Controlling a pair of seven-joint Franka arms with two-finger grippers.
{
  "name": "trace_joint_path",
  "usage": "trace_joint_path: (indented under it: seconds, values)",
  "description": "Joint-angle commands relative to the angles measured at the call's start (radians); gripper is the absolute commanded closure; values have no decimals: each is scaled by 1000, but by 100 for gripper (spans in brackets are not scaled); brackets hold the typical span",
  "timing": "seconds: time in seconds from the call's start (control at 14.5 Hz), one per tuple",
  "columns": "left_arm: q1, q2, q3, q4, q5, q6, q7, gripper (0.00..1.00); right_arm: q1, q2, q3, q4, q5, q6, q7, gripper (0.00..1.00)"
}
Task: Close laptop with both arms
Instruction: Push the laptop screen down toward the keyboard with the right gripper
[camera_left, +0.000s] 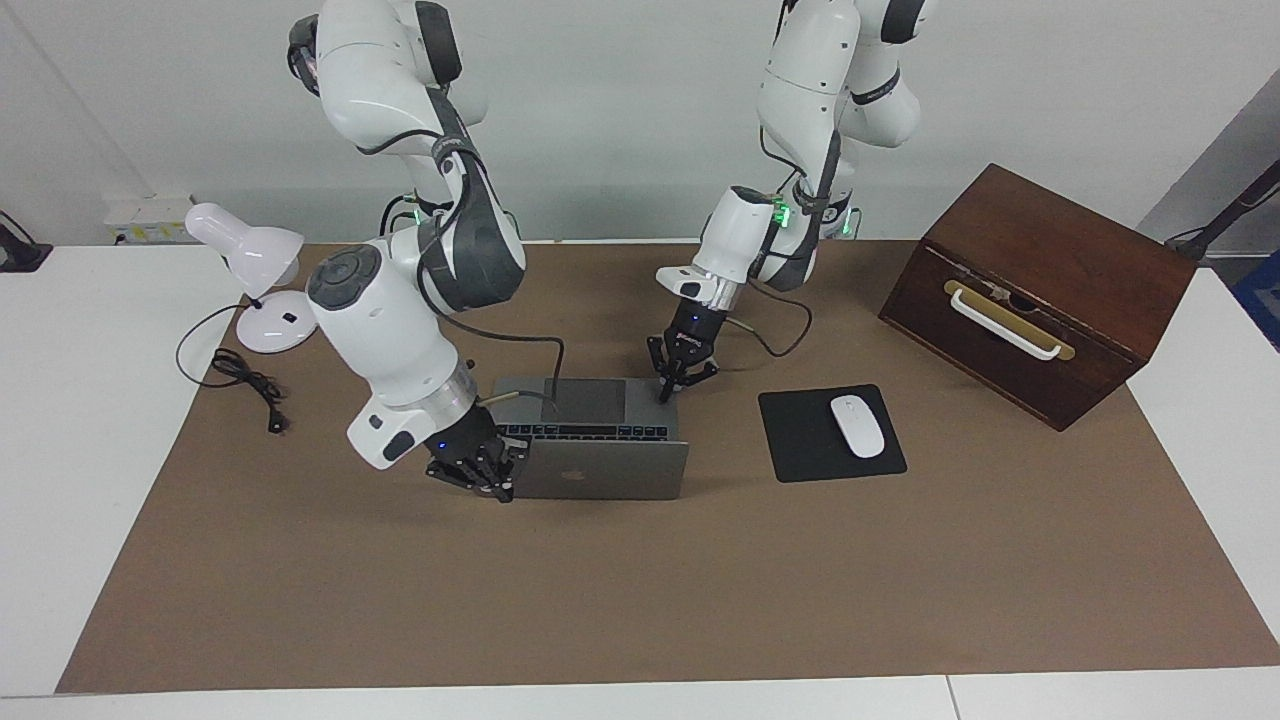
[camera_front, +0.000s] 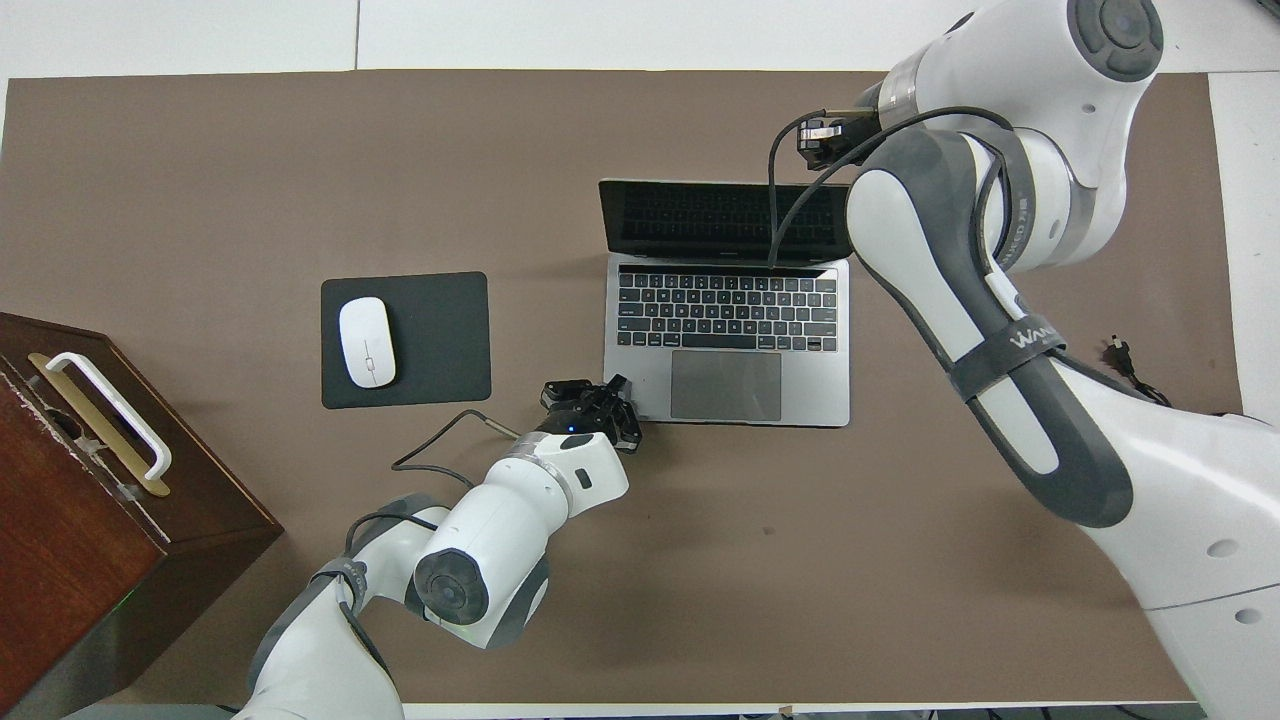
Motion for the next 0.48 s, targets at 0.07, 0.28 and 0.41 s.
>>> trace_joint_path:
  seconds: [0.07, 0.28, 0.41]
  values:
    - [-15, 18, 7, -5, -10, 22, 34, 100, -3, -27, 4, -21, 21, -72, 25, 100]
    - [-18, 25, 5, -5, -10, 22, 38, 100, -2, -32, 4, -20, 24, -148, 27, 100]
    - [-18, 25, 5, -7, -10, 22, 44, 100, -2, -41, 4, -23, 26, -179, 34, 100]
